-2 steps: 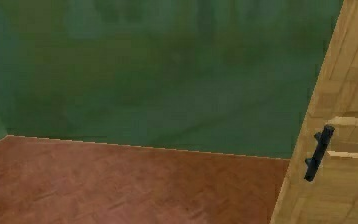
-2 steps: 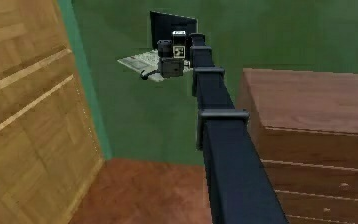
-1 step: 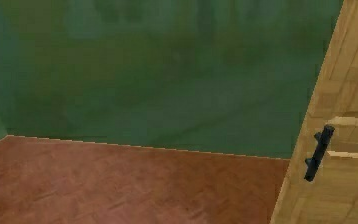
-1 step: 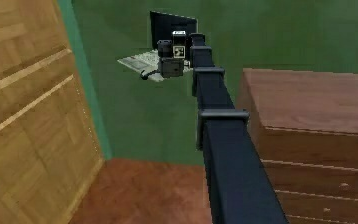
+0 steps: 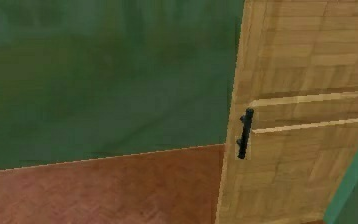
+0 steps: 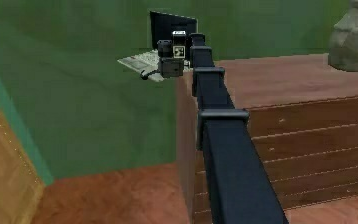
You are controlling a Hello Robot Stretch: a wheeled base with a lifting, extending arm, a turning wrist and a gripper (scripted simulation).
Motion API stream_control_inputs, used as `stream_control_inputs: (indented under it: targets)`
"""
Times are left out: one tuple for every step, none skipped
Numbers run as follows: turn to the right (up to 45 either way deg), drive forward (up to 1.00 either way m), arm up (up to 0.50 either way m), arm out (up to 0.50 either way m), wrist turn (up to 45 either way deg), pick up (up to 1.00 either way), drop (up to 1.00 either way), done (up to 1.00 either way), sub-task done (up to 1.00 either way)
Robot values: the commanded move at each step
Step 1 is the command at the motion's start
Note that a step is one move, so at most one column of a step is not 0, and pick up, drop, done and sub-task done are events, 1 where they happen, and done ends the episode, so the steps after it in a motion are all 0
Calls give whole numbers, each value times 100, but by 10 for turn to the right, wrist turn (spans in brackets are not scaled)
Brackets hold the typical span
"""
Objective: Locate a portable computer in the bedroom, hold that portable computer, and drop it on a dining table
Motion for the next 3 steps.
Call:
stream_control_inputs:
  targets:
    - [450, 0, 0, 0, 0, 0, 0, 0, 0]
    - [-330, 0, 0, 0, 0, 0, 0, 0, 0]
    - [-450, 0, 0, 0, 0, 0, 0, 0, 0]
